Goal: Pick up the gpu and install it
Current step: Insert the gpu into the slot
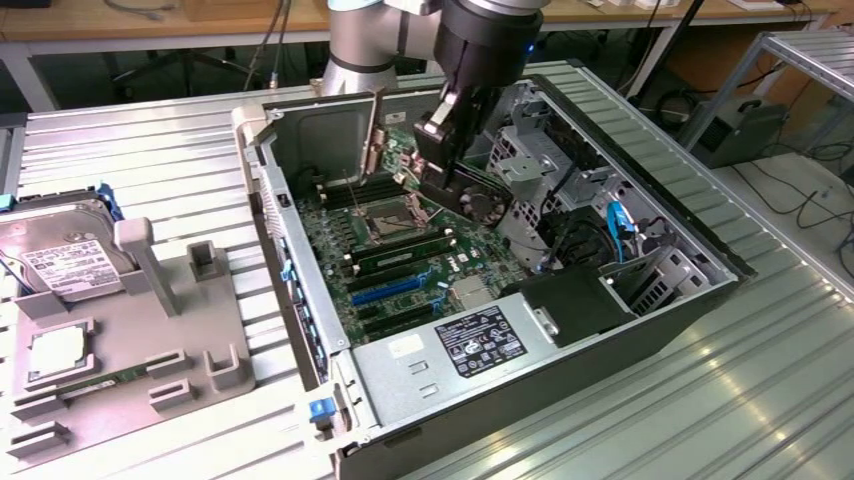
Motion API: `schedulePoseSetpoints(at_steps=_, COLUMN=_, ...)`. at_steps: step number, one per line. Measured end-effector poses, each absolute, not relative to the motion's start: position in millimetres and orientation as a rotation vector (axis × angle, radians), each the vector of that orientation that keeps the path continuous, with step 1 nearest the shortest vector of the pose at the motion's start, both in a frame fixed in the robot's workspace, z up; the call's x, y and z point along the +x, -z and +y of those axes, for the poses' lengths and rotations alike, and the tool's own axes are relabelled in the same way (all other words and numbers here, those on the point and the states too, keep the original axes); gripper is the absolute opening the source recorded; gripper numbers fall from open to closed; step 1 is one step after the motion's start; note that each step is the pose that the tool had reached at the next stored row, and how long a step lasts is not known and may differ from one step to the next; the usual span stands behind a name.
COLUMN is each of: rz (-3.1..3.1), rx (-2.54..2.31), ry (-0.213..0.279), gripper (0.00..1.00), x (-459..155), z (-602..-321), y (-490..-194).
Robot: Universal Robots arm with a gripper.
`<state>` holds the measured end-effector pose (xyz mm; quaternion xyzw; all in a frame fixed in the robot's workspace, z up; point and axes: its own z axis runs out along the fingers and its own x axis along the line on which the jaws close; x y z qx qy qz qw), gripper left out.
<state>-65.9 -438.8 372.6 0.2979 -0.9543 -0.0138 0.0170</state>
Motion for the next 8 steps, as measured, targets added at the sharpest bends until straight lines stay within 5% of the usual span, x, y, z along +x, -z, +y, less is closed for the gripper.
schedulePoseSetpoints(at_steps=8, rz=-2.884, rx=1.157, ry=0.037, gripper=0.29, x=-65.9, z=-438.8, y=-372.5)
